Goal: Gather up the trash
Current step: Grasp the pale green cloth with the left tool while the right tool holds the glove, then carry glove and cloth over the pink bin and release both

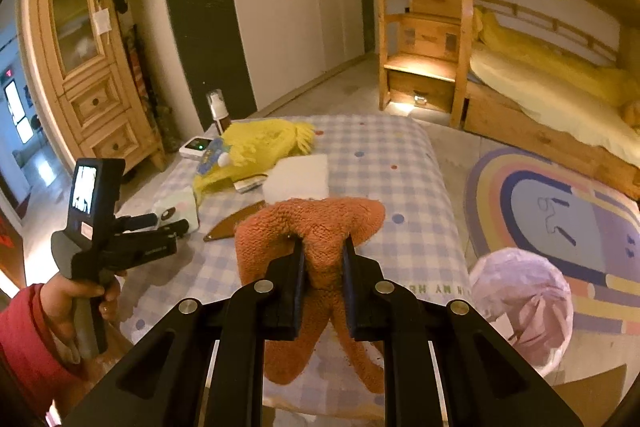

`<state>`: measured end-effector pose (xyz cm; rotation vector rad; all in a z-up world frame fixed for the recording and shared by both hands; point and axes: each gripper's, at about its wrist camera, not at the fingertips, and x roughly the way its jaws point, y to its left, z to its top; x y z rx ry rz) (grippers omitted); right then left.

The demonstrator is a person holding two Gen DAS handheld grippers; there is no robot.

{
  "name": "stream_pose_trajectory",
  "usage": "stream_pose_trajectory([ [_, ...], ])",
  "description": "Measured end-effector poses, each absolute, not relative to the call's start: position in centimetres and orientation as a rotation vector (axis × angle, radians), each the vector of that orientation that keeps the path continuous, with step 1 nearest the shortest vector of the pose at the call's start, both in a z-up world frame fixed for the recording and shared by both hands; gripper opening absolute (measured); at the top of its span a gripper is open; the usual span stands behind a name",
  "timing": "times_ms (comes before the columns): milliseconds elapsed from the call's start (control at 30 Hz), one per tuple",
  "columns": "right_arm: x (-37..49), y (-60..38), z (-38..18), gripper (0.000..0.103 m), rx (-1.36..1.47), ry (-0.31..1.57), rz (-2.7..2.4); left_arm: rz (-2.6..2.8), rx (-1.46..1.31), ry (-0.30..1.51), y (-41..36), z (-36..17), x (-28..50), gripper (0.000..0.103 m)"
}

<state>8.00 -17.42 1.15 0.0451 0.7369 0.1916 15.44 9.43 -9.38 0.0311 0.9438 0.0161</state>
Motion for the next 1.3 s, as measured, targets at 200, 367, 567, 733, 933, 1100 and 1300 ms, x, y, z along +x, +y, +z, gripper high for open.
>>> stream_pose_trajectory([
  [200,7.4,-17.9,0.6,0.016,0.070,0.743,0.190,-0.018,0.073,0.905,8.4,-9.1,14.2,0.022],
  [367,7.0,-18.5,0.6,0.016,0.091,0.740,0.192,-0.097,0.000,0.890,8.4,-8.0,12.4,0.009],
  [567,6.4,-19.7,1.1,0.016,0.107,0.720,0.185,-0.169,-0.060,0.804,8.1,-4.3,9.2,0.008],
  [733,6.0,-20.5,1.4,0.016,0.125,0.706,0.179,-0.222,-0.072,0.749,7.1,-1.6,7.5,0.009],
  [933,5.4,-21.4,1.8,0.016,0.136,0.698,0.172,-0.270,-0.036,0.729,4.3,0.1,6.7,0.009],
  [1100,4.8,-22.8,2.1,0.016,0.155,0.692,0.157,-0.317,0.005,0.727,1.6,1.0,6.2,0.009],
  [1300,4.4,-24.6,2.3,0.016,0.182,0.685,0.126,-0.381,0.041,0.721,-1.4,1.8,5.9,0.009],
])
